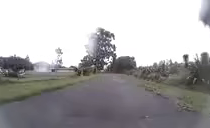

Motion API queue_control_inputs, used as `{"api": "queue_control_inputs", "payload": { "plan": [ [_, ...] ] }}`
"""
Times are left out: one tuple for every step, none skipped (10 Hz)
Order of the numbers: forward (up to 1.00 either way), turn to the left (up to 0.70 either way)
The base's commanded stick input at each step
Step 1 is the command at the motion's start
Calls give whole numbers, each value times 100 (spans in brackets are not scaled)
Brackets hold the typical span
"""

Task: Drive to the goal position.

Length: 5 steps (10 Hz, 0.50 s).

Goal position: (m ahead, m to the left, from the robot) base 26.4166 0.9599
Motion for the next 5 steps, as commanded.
{"api": "queue_control_inputs", "payload": {
  "plan": [
    [85,0],
    [85,0],
    [85,0],
    [85,0],
    [85,0]
  ]
}}
